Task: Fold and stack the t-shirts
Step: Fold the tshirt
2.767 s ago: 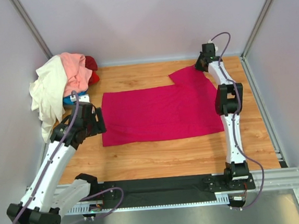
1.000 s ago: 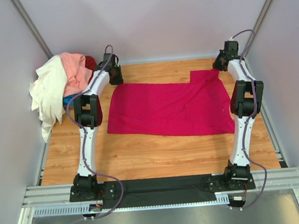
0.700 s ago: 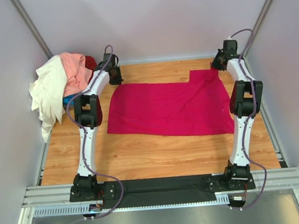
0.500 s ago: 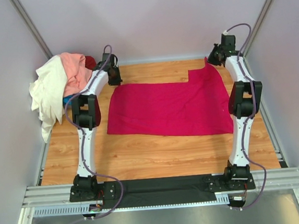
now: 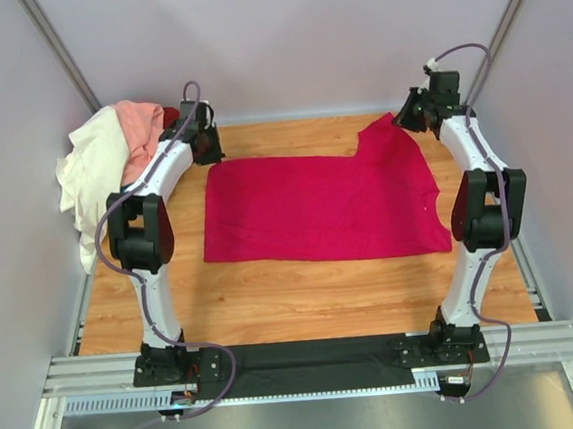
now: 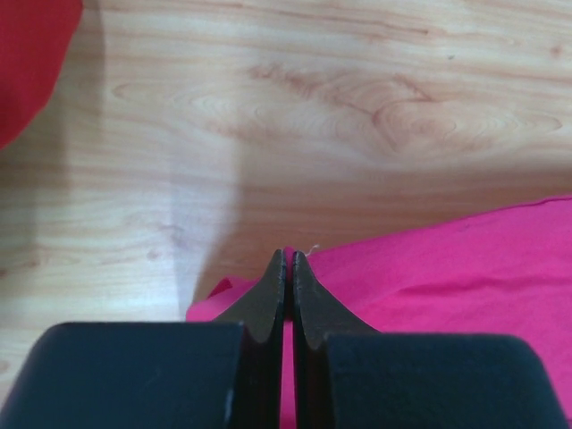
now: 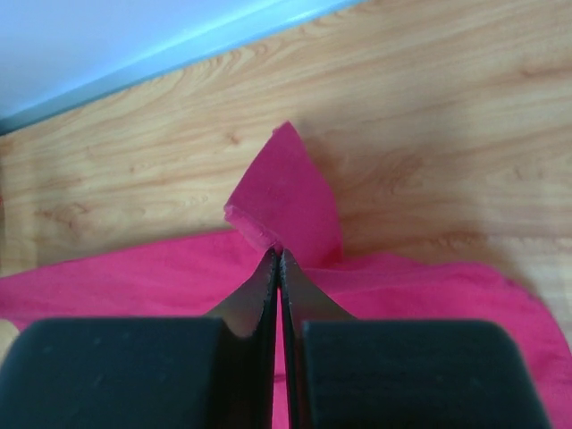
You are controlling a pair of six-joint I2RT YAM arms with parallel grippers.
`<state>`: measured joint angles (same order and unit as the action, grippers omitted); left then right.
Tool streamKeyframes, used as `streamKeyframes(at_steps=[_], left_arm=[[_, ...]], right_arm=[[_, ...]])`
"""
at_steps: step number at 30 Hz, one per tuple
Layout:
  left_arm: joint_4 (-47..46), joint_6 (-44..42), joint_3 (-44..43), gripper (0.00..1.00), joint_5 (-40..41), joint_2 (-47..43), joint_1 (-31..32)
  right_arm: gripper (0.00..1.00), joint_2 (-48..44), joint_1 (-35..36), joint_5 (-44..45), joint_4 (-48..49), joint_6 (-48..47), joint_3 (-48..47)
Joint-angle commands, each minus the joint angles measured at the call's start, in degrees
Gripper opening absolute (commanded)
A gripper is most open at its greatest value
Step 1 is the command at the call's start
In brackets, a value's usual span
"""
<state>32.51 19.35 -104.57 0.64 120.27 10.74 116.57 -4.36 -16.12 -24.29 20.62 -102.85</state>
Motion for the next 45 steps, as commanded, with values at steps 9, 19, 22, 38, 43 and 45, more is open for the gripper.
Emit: streamKeyframes(at_steps=[9, 19, 22, 38, 43, 45], left_arm=[[-6.8, 1.2, 14.6, 0.00, 1.9, -11.2, -0.1], [-11.5, 2.2, 26.2, 0.00, 2.8, -18.5, -0.1], [-12.8, 2.4, 29.2, 0.00, 4.1, -20.0, 0.1], [-14.4, 3.1, 32.4, 0.00, 7.9, -21.2, 0.6], [-14.8, 2.9, 32.9, 0.00, 8.1, -21.0, 0.8], [-15.0, 2.8, 33.4, 0.00, 8.1, -21.0, 0.9]], right_arm=[[0.00, -17.2, -0.4, 0.9, 7.9, -4.3, 22.1], [0.00, -32.4, -1.5, 5.6, 17.3, -1.6, 42.0], [0.00, -38.9, -3.4, 10.4, 19.8, 1.0, 48.0], [0.01, -50.7, -13.3, 4.9, 33.3, 10.4, 61.1], [0.00, -47.5, -13.4, 3.6, 34.8, 11.8, 61.8], [0.00, -47.6, -13.3, 4.2, 34.6, 11.9, 61.9]])
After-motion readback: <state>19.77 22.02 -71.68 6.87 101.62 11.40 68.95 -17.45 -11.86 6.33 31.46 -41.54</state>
